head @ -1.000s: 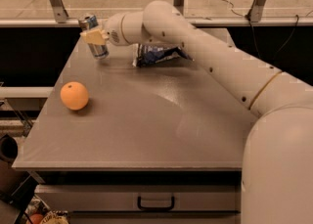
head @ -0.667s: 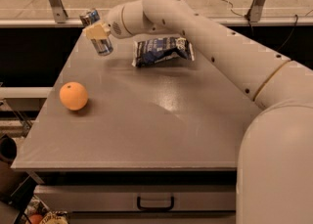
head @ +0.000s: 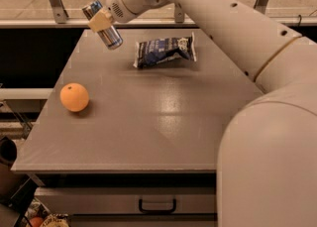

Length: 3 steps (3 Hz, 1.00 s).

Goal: Knock redbull can over

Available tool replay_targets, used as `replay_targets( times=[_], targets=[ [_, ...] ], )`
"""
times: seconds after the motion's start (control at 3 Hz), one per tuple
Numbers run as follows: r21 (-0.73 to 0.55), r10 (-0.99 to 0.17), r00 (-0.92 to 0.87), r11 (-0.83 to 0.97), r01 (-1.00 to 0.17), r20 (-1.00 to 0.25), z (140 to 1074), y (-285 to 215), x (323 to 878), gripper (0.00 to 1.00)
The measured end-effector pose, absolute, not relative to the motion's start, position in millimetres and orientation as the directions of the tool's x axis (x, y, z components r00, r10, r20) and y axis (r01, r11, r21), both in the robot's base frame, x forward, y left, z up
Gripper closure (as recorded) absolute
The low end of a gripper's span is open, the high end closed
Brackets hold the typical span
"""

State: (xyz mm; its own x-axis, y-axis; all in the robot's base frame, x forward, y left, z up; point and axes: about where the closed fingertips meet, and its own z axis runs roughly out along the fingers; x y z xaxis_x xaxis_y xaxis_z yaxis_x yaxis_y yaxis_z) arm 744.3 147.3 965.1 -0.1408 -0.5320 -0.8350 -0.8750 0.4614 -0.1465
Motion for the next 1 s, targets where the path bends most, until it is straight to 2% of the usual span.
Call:
replay_targets(
  times=[0.33, 1.0],
  targets=[
    [-0.126, -0.619, -0.183, 0.421, -0.898, -0.763, 947.7, 154.5, 739.1, 1.00],
    [-0.032, -0.707, -0.260, 0.372, -0.928, -0.658, 890.2, 164.4, 723.7, 1.00]
  ],
)
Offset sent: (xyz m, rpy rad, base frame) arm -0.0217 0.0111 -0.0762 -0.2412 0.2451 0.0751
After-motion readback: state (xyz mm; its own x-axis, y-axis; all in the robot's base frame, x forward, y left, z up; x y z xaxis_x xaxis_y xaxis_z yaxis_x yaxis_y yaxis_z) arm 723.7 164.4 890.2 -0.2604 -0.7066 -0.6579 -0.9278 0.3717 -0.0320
